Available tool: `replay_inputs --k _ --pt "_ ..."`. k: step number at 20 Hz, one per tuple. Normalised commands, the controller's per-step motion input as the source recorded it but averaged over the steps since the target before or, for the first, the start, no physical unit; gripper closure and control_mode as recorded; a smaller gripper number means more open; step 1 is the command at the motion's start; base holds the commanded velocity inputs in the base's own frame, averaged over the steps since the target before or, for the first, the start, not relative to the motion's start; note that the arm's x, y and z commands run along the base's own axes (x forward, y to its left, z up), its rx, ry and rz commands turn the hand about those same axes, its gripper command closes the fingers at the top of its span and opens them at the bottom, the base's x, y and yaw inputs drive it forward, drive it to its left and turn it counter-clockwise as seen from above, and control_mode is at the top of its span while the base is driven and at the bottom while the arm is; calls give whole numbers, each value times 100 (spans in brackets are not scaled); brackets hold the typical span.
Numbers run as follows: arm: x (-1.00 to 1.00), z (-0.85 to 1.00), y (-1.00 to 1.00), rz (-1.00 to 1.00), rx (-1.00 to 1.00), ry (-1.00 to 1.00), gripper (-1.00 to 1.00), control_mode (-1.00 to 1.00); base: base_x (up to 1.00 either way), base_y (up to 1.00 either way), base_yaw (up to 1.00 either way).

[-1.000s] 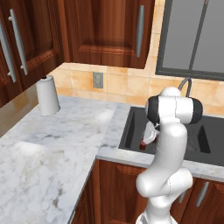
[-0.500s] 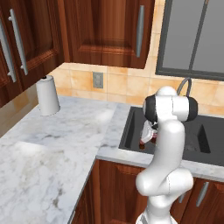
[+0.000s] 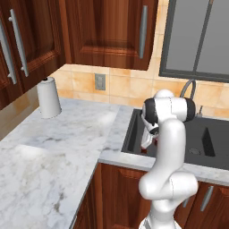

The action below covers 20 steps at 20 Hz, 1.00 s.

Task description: Place the large bottle from the dining counter next to the other large bottle outside the sink, and place the small bottle from the dining counter next to the other small bottle inside the sink.

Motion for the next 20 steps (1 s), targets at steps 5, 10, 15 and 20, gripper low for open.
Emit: replay_inputs --k 5,10,15,20 --pt "15 -46 -11 1 0 0 100 -100 0 0 0" --pt "11 -49 -3 1 0 0 -100 -100 0 0 0" --pt "-28 -56 14 1 0 0 -100 -100 0 0 0" --pt "-51 -46 43 1 0 0 -100 -100 0 0 0"
